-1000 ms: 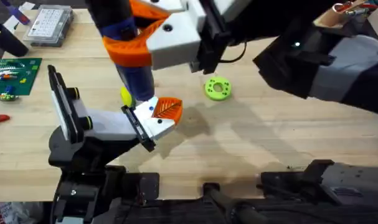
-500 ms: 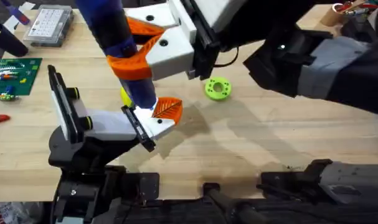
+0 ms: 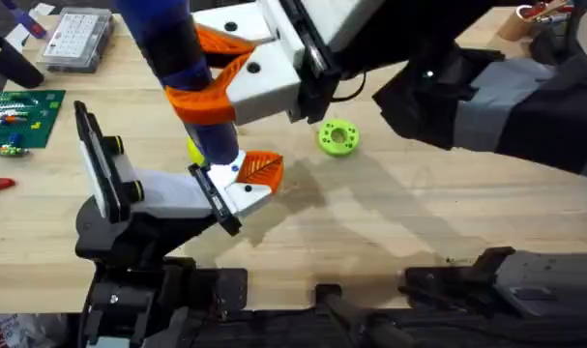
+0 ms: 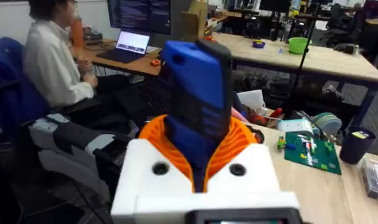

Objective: Pick up the gripper from the table and insert it into the empty holder that is missing its gripper. Then pick up a screw, insert it into the mounting hole, and use the screwdriver to tighten it. Finally, clean up the table by picking up the vegetable and placing it into the bucket.

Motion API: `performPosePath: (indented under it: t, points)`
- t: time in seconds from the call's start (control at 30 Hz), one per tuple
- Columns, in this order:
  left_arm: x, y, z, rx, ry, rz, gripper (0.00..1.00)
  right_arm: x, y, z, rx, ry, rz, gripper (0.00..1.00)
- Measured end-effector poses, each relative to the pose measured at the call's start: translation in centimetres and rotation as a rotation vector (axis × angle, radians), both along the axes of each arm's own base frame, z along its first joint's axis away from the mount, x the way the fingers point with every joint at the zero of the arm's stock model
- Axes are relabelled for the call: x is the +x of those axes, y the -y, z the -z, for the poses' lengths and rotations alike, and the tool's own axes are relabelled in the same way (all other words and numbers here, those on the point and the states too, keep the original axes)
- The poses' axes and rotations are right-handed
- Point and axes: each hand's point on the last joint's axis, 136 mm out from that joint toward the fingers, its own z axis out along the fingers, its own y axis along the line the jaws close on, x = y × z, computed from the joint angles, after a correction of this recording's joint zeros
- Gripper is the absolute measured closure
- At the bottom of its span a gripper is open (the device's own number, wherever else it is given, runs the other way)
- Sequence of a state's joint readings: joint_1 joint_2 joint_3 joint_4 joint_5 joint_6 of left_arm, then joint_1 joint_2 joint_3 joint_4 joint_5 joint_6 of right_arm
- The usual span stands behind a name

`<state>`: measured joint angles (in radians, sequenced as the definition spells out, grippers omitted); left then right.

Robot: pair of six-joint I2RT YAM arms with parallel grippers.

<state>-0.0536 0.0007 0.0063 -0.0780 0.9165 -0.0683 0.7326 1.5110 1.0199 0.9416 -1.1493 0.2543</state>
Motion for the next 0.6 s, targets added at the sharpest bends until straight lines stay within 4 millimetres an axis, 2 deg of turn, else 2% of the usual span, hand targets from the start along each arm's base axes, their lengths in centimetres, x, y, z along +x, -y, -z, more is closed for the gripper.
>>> performPosePath:
  t: [0.6]
  points:
    - [0.0, 0.0, 0.0, 0.0, 0.0, 0.0, 0.986, -0.56, 0.19, 0.2, -0.009, 0.008, -0.035, 0.956]
